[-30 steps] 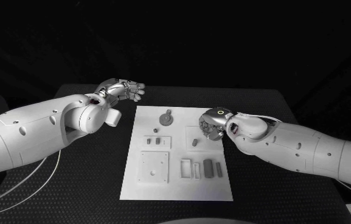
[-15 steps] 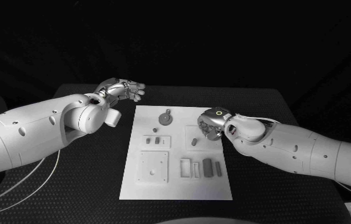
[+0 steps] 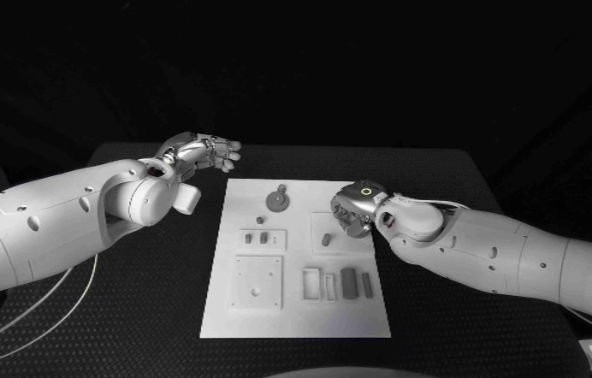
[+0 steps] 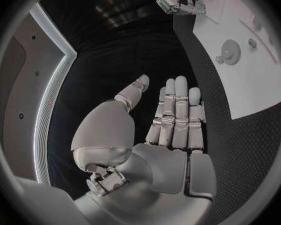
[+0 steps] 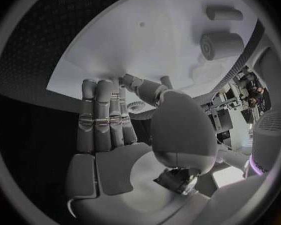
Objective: Assemble the parts on the task board
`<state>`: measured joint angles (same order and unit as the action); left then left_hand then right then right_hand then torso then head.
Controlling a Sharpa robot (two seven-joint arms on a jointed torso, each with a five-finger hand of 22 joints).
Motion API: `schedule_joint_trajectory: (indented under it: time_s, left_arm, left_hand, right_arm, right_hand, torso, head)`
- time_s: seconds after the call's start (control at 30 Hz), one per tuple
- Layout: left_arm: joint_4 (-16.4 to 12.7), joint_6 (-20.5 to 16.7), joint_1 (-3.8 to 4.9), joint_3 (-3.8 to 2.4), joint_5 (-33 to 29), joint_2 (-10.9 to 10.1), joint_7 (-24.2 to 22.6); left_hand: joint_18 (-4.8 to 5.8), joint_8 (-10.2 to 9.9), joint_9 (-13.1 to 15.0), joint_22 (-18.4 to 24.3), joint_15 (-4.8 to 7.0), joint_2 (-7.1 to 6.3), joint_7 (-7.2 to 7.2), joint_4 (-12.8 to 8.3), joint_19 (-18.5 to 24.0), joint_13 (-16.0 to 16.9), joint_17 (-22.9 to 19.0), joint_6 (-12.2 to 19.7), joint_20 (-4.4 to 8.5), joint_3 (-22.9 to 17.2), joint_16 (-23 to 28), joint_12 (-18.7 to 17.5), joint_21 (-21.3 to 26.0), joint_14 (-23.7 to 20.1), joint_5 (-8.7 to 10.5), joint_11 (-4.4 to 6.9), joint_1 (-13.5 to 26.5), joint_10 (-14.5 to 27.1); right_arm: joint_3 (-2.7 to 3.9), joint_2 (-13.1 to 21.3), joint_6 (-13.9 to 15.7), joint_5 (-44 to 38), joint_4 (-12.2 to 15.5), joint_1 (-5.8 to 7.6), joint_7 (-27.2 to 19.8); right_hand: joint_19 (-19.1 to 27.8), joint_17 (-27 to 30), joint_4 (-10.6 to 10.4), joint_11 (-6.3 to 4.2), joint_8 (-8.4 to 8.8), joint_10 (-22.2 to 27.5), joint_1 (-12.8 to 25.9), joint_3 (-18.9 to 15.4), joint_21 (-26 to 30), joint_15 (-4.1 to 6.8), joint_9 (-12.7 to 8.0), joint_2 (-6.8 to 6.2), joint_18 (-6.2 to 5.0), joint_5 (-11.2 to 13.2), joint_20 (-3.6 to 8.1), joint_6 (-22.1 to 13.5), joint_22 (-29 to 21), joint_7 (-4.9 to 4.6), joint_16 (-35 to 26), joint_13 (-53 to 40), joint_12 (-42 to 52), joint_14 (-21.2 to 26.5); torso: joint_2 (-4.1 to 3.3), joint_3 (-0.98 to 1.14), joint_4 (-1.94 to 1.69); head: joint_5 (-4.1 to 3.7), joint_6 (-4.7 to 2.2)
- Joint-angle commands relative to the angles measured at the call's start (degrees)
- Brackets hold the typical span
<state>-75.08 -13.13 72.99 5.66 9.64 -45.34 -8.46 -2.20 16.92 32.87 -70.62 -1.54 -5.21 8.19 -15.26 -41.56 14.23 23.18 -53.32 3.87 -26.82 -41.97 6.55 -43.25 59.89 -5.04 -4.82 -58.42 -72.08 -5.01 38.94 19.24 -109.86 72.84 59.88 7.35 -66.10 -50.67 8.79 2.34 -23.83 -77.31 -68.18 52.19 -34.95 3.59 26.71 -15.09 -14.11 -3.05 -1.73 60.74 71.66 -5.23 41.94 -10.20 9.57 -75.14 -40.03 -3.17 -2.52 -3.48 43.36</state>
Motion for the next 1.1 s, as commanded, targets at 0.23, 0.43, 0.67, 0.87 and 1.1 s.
schedule_joint_trajectory:
  time_s: [0.23,0.43,0.67,0.87,1.1]
  left_arm:
    - [0.10,0.52,0.06,-0.05,0.22,0.26,-0.37]
    - [0.22,0.55,0.06,-0.05,0.22,0.26,-0.38]
    - [0.48,0.68,0.05,-0.05,0.15,0.40,-0.41]
    - [0.82,0.67,0.05,-0.05,0.04,0.36,-0.38]
    - [1.04,0.72,0.05,-0.05,0.04,0.33,-0.38]
  left_hand:
    - [-0.33,0.24,-0.07,-0.11,-0.01,0.07,0.10,0.03,-0.20,-0.06,0.13,0.44,0.19,0.31,0.37,-0.04,0.27,0.29,0.17,-0.10,0.37,0.02]
    - [-0.33,0.27,-0.07,-0.12,0.00,0.08,0.10,0.01,-0.22,-0.06,0.17,0.46,0.20,0.31,0.39,-0.04,0.29,0.30,0.15,-0.10,0.36,0.02]
    - [-0.32,0.31,-0.08,-0.14,0.00,0.05,0.12,0.02,-0.23,-0.06,0.23,0.51,0.19,0.34,0.43,-0.04,0.32,0.32,0.15,-0.11,0.41,0.04]
    - [-0.31,0.34,-0.09,-0.15,-0.01,0.04,0.15,0.04,-0.25,-0.07,0.29,0.56,0.19,0.38,0.47,-0.04,0.35,0.33,0.15,-0.12,0.47,0.07]
    - [-0.30,0.36,-0.09,-0.17,-0.01,0.01,0.16,0.03,-0.25,-0.07,0.34,0.60,0.19,0.40,0.51,-0.05,0.38,0.32,0.14,-0.13,0.49,0.09]
  right_arm:
    - [-0.32,0.15,0.85,-1.13,1.24,-0.53,-0.14]
    - [-0.17,0.72,0.71,-0.21,1.98,-0.51,-0.30]
    - [0.84,1.16,-0.32,1.10,3.07,0.02,-1.08]
    - [1.31,1.79,-1.71,2.35,4.20,1.04,-1.64]
    - [1.75,2.41,-3.32,3.40,4.78,1.92,-2.22]
  right_hand:
    - [-0.55,-0.44,-0.08,-0.34,-0.31,-0.93,0.08,0.75,-0.76,0.60,0.53,-0.35,-0.89,0.25,0.21,0.73,0.39,0.23,0.70,-0.41,0.25,-0.21]
    - [-0.63,-0.55,-0.12,-0.39,-0.30,-1.04,0.20,0.94,-0.86,0.65,0.60,-0.44,-0.88,0.25,0.27,0.84,0.48,0.27,0.85,-0.51,0.23,-0.25]
    - [-0.65,-0.61,-0.17,-0.39,-0.25,-1.06,0.31,1.14,-0.90,0.66,0.63,-0.48,-0.89,0.23,0.29,0.87,0.54,0.28,0.92,-0.56,0.17,-0.23]
    - [-0.66,-0.65,-0.20,-0.40,-0.22,-1.10,0.40,1.24,-0.93,0.66,0.65,-0.48,-0.89,0.20,0.30,0.90,0.58,0.28,0.96,-0.60,0.15,-0.23]
    - [-0.66,-0.68,-0.20,-0.40,-0.18,-1.13,0.54,1.28,-0.96,0.66,0.67,-0.43,-0.89,0.16,0.30,0.93,0.62,0.28,1.01,-0.64,0.11,-0.23]
  torso:
    - [0.02,-0.10,-0.06]
    - [0.02,-0.07,-0.09]
    - [-0.03,-0.06,0.06]
    - [-0.01,-0.01,0.08]
    - [-0.03,-0.02,0.01]
  head:
    - [-0.15,-0.17]
    - [-0.10,-0.17]
    - [-0.04,-0.33]
    - [0.01,-0.43]
    - [-0.08,-0.45]
